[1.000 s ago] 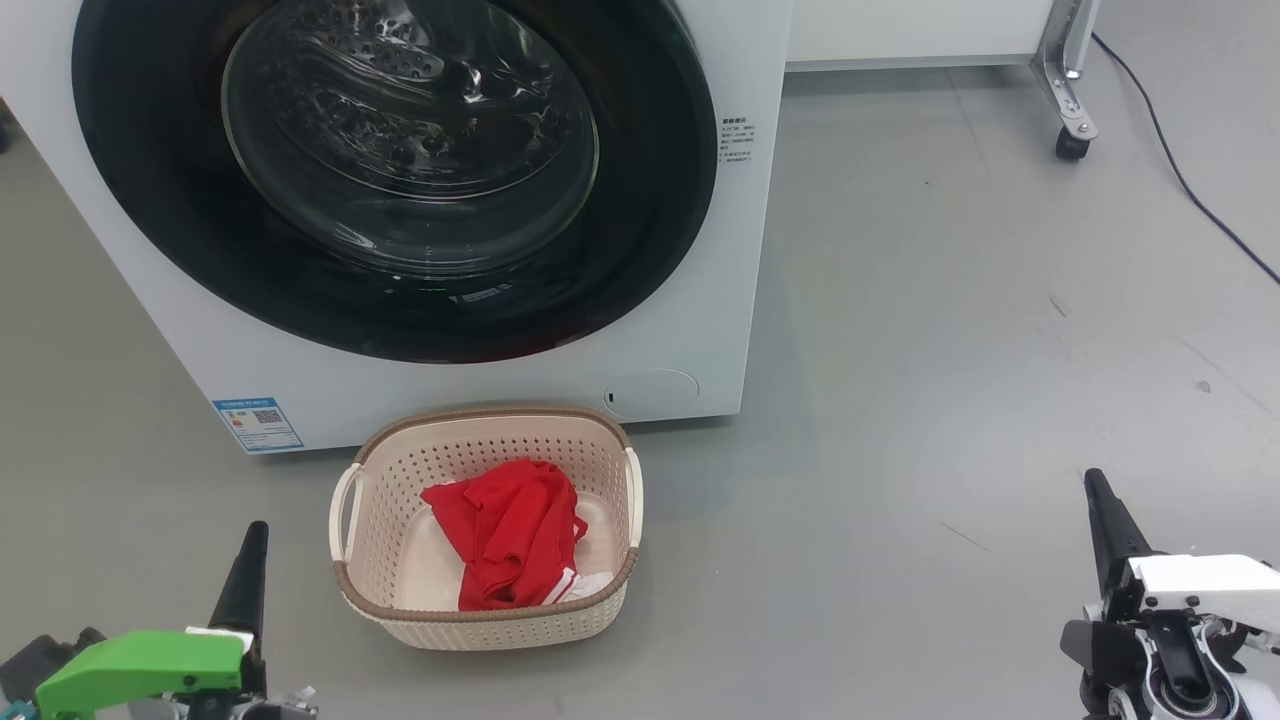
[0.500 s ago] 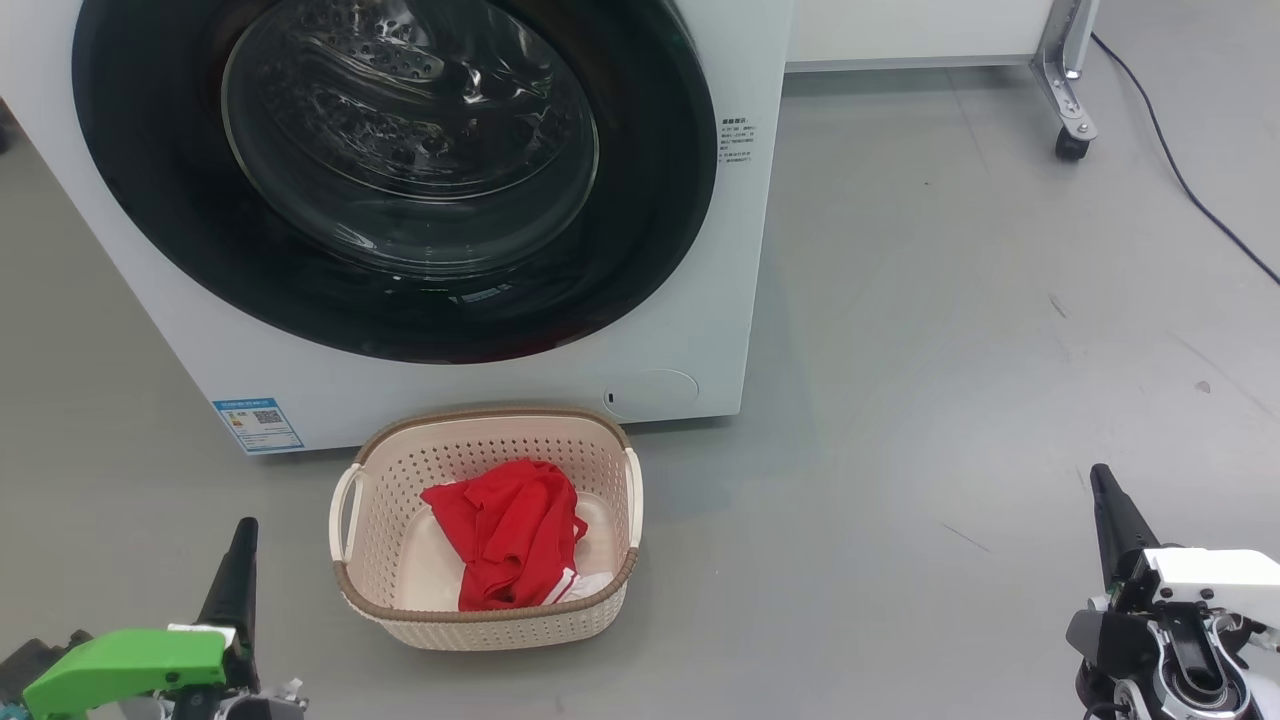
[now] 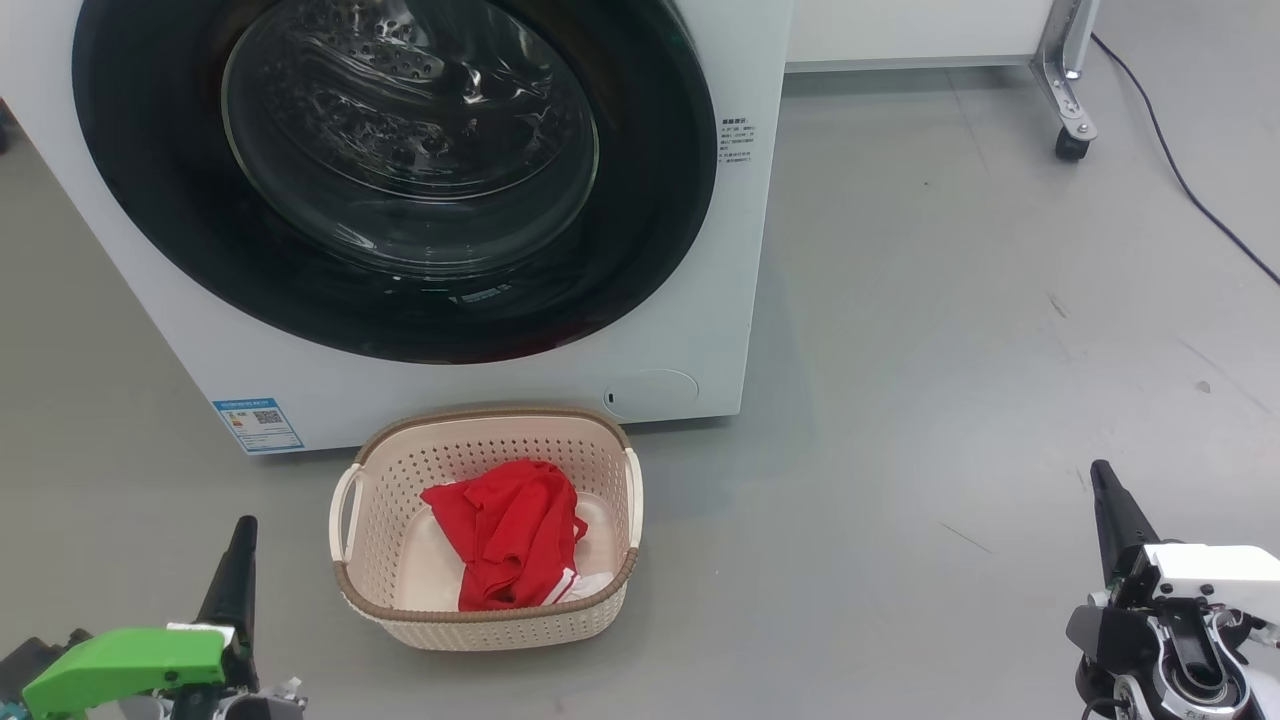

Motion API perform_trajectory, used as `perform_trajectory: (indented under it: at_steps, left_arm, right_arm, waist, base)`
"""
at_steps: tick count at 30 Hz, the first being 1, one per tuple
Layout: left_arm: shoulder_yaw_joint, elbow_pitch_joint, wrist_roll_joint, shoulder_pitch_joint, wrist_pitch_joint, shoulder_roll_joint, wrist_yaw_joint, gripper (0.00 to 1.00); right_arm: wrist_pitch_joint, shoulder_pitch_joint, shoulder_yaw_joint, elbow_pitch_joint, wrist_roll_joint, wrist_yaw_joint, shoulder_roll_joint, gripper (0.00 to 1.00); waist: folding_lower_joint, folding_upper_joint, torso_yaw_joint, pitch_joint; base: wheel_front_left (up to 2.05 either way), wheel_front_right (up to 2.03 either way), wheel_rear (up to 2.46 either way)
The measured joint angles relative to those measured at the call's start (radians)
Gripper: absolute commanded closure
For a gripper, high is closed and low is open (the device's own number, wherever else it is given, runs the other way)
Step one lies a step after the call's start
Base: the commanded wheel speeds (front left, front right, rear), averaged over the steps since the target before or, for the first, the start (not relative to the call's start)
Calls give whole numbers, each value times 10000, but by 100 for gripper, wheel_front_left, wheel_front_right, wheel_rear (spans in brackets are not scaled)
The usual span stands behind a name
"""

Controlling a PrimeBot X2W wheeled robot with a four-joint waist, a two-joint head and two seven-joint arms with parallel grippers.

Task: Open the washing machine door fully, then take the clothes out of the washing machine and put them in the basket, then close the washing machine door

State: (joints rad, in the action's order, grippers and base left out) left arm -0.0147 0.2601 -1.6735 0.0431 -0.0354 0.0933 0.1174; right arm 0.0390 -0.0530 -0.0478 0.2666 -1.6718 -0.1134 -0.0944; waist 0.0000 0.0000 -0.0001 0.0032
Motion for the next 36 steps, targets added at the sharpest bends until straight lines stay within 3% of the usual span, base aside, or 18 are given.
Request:
perform_trajectory:
  at_steps: [36]
  left_arm:
    - [48, 121, 0, 38, -31, -4, 25, 100]
  right_arm:
    - [56, -9, -33, 79, 0, -29, 6, 100]
  waist:
    - [0, 0, 1, -4]
  base:
    - [0, 0, 0]
